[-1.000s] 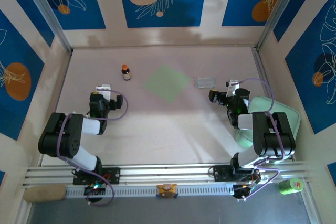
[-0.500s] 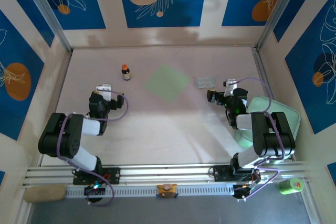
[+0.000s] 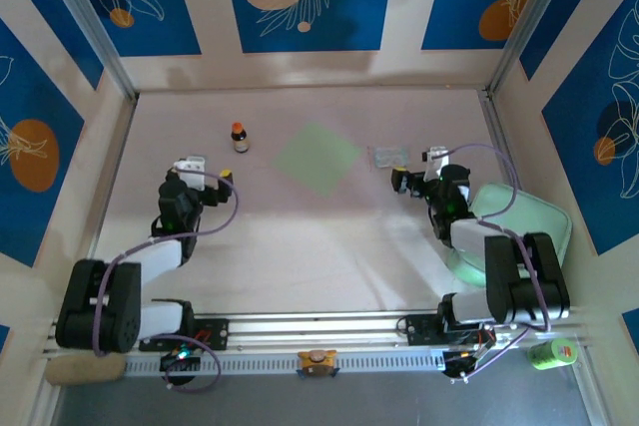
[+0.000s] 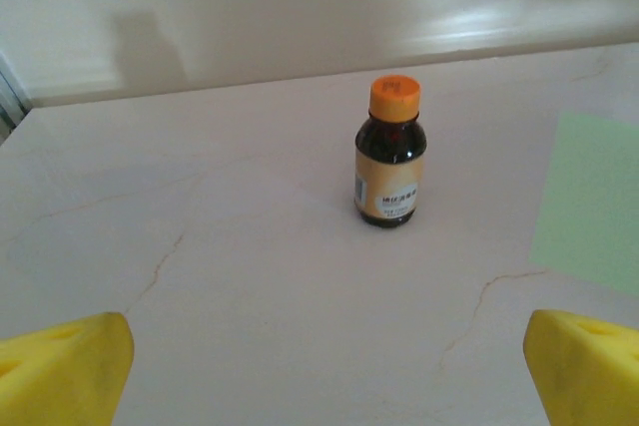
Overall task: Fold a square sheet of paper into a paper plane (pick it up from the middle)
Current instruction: Move the square sheet of paper to the center of the table.
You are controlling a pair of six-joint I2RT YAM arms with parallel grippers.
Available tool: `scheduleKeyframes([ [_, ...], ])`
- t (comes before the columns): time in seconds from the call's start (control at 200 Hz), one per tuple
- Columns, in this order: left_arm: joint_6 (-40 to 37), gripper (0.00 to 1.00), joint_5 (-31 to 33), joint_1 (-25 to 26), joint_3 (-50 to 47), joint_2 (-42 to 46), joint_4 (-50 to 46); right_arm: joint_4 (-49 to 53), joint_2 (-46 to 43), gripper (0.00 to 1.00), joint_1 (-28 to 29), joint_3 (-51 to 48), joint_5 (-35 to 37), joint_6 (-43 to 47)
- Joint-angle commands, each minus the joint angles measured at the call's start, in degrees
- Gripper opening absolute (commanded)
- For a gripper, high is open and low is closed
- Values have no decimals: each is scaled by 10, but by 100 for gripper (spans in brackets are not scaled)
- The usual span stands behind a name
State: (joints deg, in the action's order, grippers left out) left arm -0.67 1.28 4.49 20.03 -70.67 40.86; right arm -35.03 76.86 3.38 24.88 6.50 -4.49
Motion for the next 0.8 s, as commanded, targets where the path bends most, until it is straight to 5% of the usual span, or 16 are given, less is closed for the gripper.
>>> scheduleKeyframes([
  [0.0, 46, 100, -20, -4, 44, 43, -144, 118, -56, 99, 7, 37, 24, -4],
  [0.135, 115, 100, -11, -4, 102, 76, -288, 275, -102, 99, 11, 80, 18, -50],
  [0.285, 234, 100, -31, -4, 176, 84, -468, 333, -137, 99, 11, 106, -24, -182],
  [0.475, 280, 99, -240, 17, 204, 30, -444, 396, -152, 99, -4, 154, -201, -319],
  [0.795, 196, 97, -205, 169, 322, -107, -519, 402, -134, 99, 69, 123, -252, -372],
])
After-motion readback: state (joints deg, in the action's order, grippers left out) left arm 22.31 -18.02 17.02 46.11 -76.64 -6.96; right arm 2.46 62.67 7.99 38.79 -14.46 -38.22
